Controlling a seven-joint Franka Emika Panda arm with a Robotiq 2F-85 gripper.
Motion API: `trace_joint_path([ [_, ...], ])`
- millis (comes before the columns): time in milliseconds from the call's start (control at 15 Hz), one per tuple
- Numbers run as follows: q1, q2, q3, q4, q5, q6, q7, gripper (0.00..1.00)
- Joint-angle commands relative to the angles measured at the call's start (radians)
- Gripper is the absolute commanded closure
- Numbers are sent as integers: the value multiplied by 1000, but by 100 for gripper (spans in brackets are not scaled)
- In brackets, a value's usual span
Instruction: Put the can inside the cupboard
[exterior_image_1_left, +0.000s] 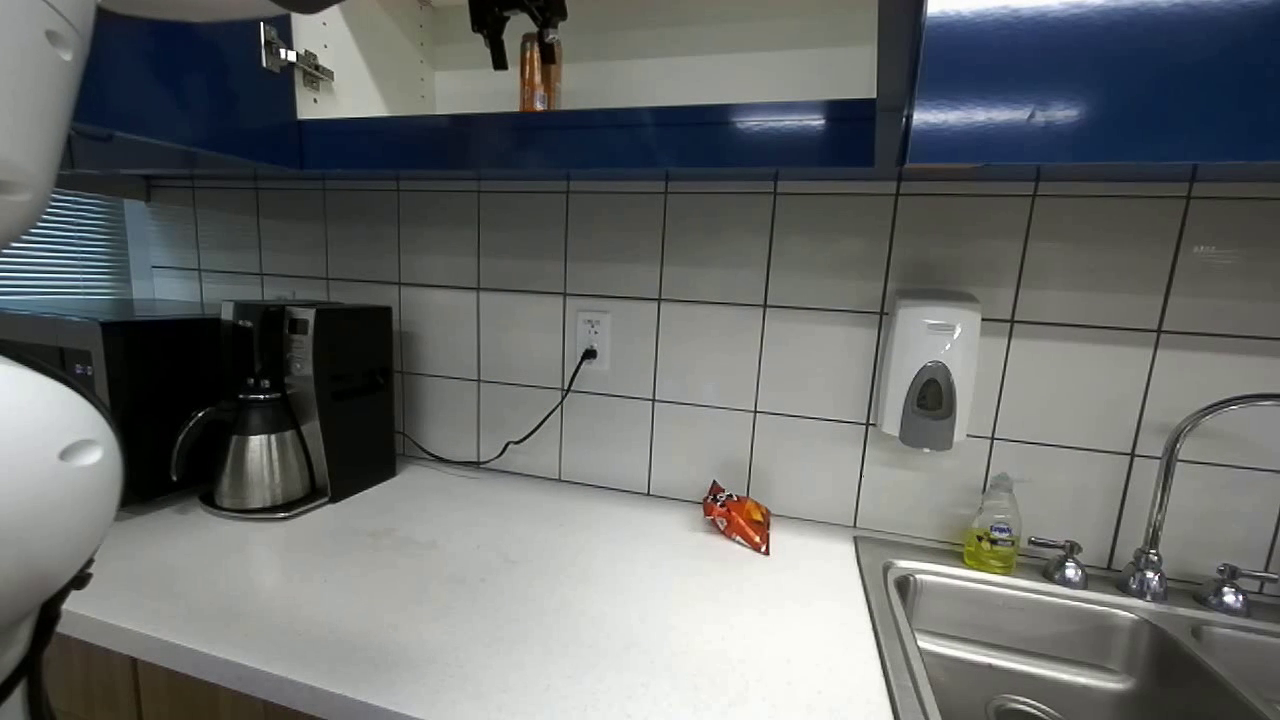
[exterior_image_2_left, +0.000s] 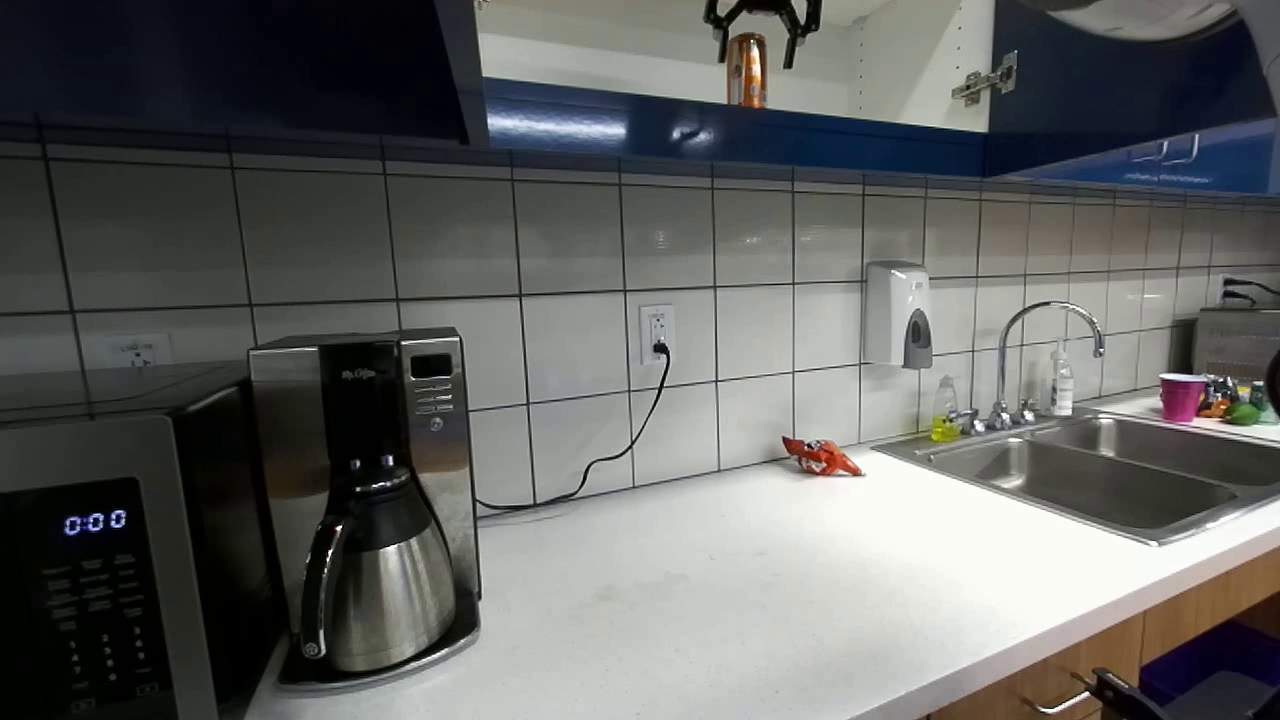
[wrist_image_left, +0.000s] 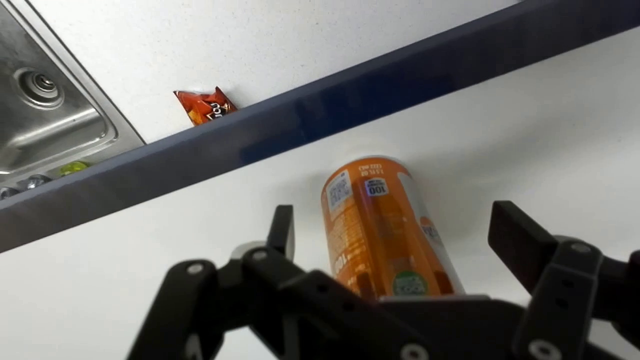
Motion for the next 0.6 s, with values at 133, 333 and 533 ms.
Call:
trace_joint_path([
  [133,1,-131,2,-122,-1,-37,-4,0],
  [333,7,-215,4,-225,0,-35,-4,0],
  [533,16,-320,6,-383,6,-8,-1,0],
])
